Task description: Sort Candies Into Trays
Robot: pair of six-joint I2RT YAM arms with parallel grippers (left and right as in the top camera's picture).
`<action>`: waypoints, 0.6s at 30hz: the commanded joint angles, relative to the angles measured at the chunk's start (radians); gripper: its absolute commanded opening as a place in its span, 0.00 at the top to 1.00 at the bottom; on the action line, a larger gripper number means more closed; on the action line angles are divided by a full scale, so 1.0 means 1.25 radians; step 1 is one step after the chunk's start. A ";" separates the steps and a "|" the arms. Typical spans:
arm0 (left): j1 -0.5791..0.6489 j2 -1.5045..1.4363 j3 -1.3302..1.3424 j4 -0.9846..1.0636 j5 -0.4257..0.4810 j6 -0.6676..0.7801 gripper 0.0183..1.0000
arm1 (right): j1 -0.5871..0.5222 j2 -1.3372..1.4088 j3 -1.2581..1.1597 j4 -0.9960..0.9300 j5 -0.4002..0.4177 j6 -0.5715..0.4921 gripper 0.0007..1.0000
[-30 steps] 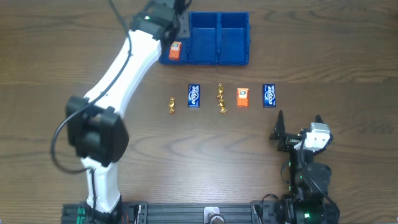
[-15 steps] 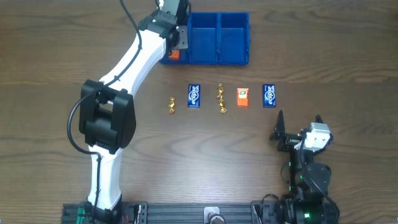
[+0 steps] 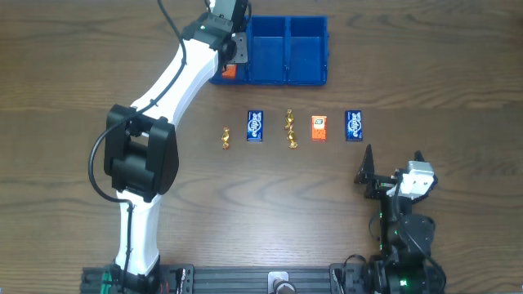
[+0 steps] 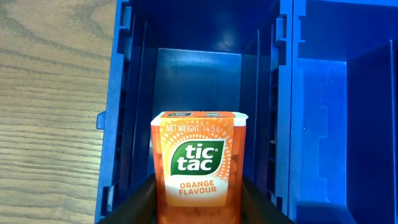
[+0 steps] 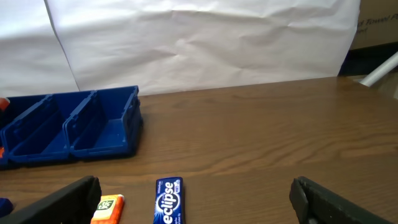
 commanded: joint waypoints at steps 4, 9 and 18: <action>0.003 -0.026 0.013 0.000 0.000 0.020 0.68 | -0.004 -0.006 -0.002 -0.002 0.007 -0.008 0.00; 0.003 -0.026 0.013 -0.001 -0.001 0.030 0.65 | -0.004 -0.006 -0.002 -0.002 0.007 -0.008 0.00; 0.002 -0.027 0.013 0.000 -0.001 0.032 0.63 | -0.004 -0.006 -0.002 -0.002 0.007 -0.008 0.00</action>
